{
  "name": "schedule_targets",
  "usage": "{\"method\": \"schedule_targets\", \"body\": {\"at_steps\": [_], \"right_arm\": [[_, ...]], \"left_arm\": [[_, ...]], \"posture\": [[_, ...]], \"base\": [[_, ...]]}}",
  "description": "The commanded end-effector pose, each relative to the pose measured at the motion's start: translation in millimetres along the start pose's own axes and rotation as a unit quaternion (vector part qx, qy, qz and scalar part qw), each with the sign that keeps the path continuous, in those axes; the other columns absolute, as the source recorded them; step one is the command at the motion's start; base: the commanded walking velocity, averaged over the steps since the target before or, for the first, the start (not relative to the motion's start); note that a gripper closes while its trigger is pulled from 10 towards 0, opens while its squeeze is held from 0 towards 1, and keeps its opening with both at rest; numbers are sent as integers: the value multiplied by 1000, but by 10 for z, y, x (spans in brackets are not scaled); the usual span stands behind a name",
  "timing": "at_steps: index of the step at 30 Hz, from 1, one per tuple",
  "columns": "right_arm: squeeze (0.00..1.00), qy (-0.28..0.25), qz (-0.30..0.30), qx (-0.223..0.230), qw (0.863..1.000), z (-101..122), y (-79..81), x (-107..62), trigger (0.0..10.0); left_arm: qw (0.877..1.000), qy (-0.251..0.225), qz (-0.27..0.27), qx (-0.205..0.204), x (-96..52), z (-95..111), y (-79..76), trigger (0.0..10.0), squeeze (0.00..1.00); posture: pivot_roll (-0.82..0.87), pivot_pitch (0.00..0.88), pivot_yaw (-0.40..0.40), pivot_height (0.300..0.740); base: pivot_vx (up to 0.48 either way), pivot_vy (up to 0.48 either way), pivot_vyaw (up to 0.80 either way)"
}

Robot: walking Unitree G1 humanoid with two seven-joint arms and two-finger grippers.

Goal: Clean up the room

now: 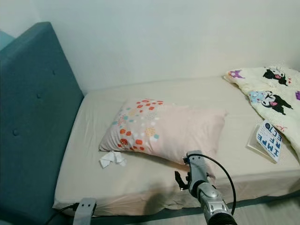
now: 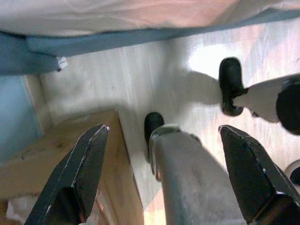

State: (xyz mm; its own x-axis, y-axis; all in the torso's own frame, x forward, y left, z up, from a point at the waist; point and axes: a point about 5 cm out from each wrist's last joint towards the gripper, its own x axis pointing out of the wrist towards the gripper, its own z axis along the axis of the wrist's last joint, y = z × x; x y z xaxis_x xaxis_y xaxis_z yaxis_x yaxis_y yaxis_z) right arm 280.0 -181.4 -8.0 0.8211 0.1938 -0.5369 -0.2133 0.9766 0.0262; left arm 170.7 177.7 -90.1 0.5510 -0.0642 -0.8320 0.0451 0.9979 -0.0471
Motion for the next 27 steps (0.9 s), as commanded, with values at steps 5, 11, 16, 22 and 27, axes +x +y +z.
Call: {"method": "schedule_targets", "body": {"at_steps": [5,11,16,22,27], "right_arm": [[0,10,4,-3,1000,-41,17,3,10000],[0,9,2,-5,1000,-32,5,3,10000],[0,6,-1,-4,1000,-22,-20,-3,10000],[0,5,-3,-5,1000,-12,-33,-2,10000],[0,5,-3,-6,1000,-5,-32,2,10000]], "left_arm": [[1000,6,1,-4,-13,-37,43,10000,0],[1000,0,13,4,0,22,43,10000,0],[1000,-10,25,1,12,86,40,10000,0],[999,-34,20,-23,29,214,27,10000,0],[998,-49,17,-33,41,311,10,10000,0]], "posture": [[-99,77,4,740],[-110,74,8,740],[-113,72,8,740],[-112,68,8,740],[-114,67,9,740]], "base": [[0,-192,0],[0,-400,0],[0,0,0],[0,0,0],[0,0,0]]}}
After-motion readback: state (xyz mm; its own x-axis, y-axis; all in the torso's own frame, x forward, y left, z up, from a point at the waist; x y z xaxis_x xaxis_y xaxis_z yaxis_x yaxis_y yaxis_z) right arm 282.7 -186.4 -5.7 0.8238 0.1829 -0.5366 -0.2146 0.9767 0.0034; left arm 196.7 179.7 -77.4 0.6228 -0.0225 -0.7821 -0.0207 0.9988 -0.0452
